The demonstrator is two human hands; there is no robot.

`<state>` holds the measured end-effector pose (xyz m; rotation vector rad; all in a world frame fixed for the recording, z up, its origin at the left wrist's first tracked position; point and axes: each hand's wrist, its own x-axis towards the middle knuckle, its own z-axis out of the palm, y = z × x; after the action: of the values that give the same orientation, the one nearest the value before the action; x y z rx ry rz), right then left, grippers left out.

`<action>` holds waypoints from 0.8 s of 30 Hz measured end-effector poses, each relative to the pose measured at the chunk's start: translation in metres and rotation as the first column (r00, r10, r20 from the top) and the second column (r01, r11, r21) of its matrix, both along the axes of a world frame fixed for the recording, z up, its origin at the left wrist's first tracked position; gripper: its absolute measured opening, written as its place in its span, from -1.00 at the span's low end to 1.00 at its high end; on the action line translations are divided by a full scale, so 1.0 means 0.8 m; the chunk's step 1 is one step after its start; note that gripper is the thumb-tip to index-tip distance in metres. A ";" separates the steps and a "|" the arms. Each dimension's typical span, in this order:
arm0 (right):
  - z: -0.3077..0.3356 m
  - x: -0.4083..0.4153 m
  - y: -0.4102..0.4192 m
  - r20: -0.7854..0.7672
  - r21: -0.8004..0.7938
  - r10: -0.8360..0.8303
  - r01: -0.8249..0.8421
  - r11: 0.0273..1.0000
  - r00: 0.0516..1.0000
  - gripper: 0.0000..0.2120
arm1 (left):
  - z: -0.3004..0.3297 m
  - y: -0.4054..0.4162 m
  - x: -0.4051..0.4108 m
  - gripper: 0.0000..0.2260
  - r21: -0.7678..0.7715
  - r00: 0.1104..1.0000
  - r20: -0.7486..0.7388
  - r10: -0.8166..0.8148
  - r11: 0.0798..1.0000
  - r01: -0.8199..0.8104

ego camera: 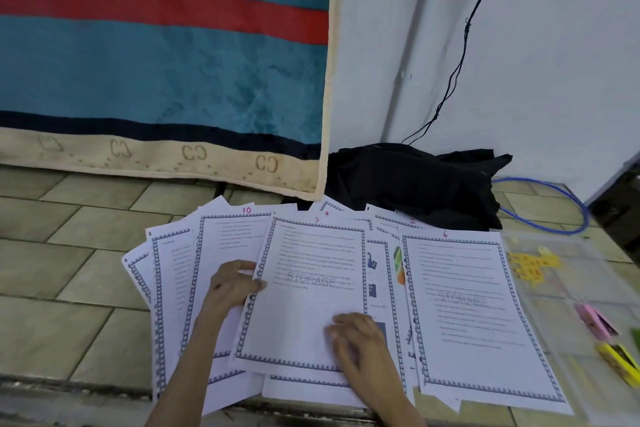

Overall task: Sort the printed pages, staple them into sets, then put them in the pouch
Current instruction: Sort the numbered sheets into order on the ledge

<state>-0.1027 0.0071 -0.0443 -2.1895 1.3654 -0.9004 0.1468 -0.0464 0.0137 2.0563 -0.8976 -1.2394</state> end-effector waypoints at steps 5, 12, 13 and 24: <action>0.033 -0.030 -0.036 -0.122 0.124 -0.397 0.411 0.903 0.910 -0.62 | -0.002 0.015 0.010 -0.54 -0.136 0.964 0.241 0.112 0.987 -0.081; 0.064 -0.022 -0.070 -0.362 0.468 -0.427 0.557 0.686 0.829 -0.27 | -0.036 0.026 -0.047 -0.49 0.031 0.613 0.714 -0.339 0.889 0.456; 0.065 -0.021 -0.074 -0.354 0.497 -0.456 0.577 0.648 0.817 -0.27 | -0.044 0.029 -0.047 -0.46 0.082 0.606 0.699 -0.379 0.885 0.459; 0.092 -0.098 -0.103 0.162 0.500 -0.737 0.589 0.635 0.657 -0.91 | -0.059 0.042 -0.012 -0.37 -0.012 0.640 0.750 -0.168 0.964 0.266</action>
<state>-0.1809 -0.0752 0.0292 -1.0915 2.0022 -1.0592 0.1373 -0.0126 -0.0331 2.4237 -1.5844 -0.3520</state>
